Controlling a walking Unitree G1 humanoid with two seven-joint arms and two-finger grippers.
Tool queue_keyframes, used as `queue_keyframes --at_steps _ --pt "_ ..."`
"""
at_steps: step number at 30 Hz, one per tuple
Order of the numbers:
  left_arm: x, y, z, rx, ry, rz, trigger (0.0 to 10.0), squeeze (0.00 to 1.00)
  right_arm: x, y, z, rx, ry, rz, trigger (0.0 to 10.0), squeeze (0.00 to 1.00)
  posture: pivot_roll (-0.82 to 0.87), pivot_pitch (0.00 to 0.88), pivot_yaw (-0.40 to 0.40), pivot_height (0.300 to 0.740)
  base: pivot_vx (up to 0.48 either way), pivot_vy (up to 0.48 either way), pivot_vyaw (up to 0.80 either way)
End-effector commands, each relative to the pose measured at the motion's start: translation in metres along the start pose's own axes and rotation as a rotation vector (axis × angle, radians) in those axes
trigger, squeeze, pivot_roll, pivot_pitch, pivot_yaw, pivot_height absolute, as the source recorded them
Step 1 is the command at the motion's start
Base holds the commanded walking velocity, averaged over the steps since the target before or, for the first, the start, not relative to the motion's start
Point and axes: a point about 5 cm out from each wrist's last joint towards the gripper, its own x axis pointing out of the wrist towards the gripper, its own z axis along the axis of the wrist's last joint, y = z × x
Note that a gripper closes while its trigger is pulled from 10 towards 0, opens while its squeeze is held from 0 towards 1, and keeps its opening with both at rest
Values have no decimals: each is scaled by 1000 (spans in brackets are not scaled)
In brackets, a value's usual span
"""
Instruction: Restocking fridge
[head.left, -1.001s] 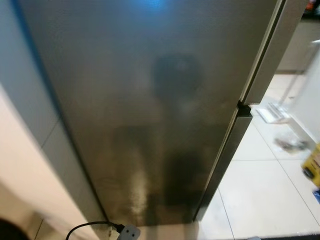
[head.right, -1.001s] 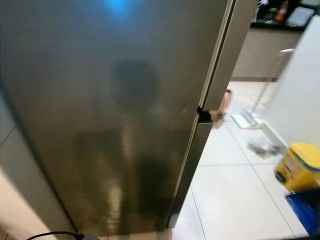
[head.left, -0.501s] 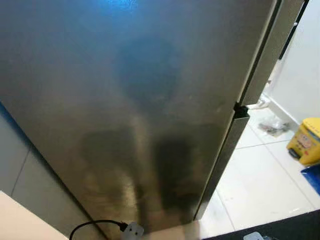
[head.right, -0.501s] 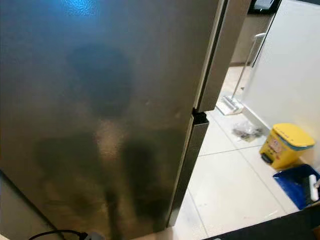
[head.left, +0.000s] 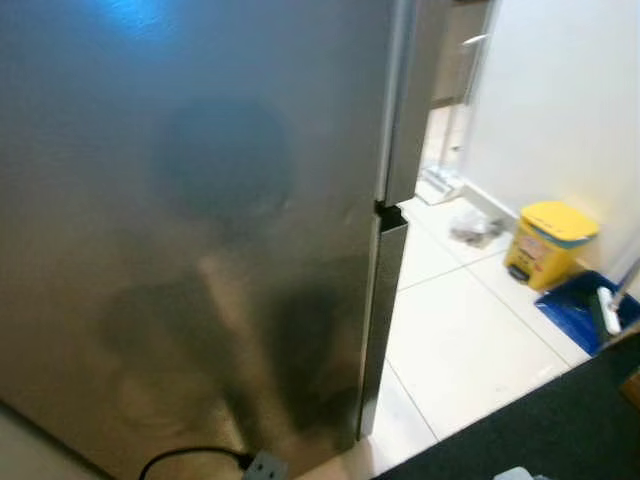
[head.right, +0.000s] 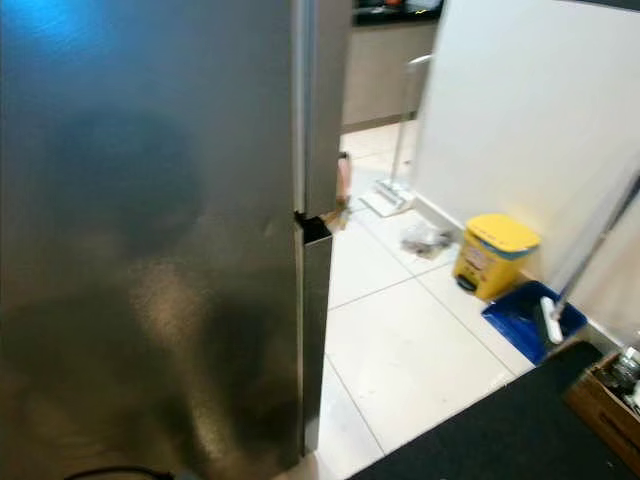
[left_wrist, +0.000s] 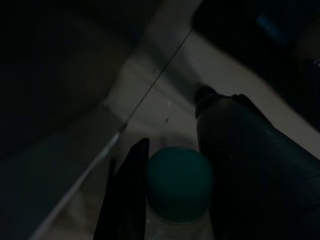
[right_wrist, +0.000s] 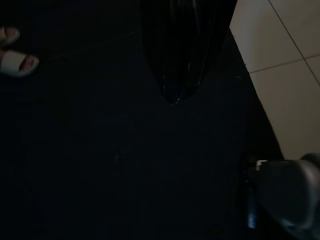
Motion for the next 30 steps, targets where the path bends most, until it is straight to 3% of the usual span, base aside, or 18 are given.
queue_keyframes --at_steps 1,9,15,16,17,18,19,23,25,26,30 --pt "0 -4 -7 8 26 -14 10000 0 0 4 3 19 -19 7 10000 0 -11 0 -8 740 0 0 0" --pt "0 -5 -7 16 28 -13 10000 0 0 4 5 52 -58 4 10000 0 -10 0 -10 740 0 0 0" --pt "0 -6 -8 21 31 -13 10000 0 -1 5 15 88 -178 10 10000 0 -13 0 -12 740 0 0 0" --pt "0 -6 -8 21 31 -13 10000 0 -3 -9 37 128 -256 23 10000 322 -13 0 -12 740 0 0 0" --pt "0 -6 -8 20 32 -13 10000 0 -6 -19 54 153 -314 32 10000 914 -13 0 -12 740 0 0 0" --pt "0 -6 -9 21 32 -13 10000 0 -10 -30 72 165 -368 36 10000 914 -13 0 -12 740 0 0 0" --pt "0 -6 -9 22 34 -12 10000 0 -17 -43 98 171 -463 65 10000 1000 -13 0 -12 740 0 0 0" --pt "0 -6 -10 22 36 -11 10000 0 -23 -47 116 166 -533 93 10000 1000 -13 0 -11 740 0 0 0" --pt "-1 -5 -13 21 40 -9 10000 0 -32 -51 140 153 -629 137 10000 1000 -12 0 -10 740 0 0 0" --pt "-1 -4 -15 21 46 -6 10000 0 -43 -53 163 119 -719 184 10000 1000 -11 0 -10 740 0 0 0" --pt "-1 -4 -17 21 49 -4 10000 0 -51 -53 179 85 -780 216 10000 1000 -9 0 -11 740 0 0 0"
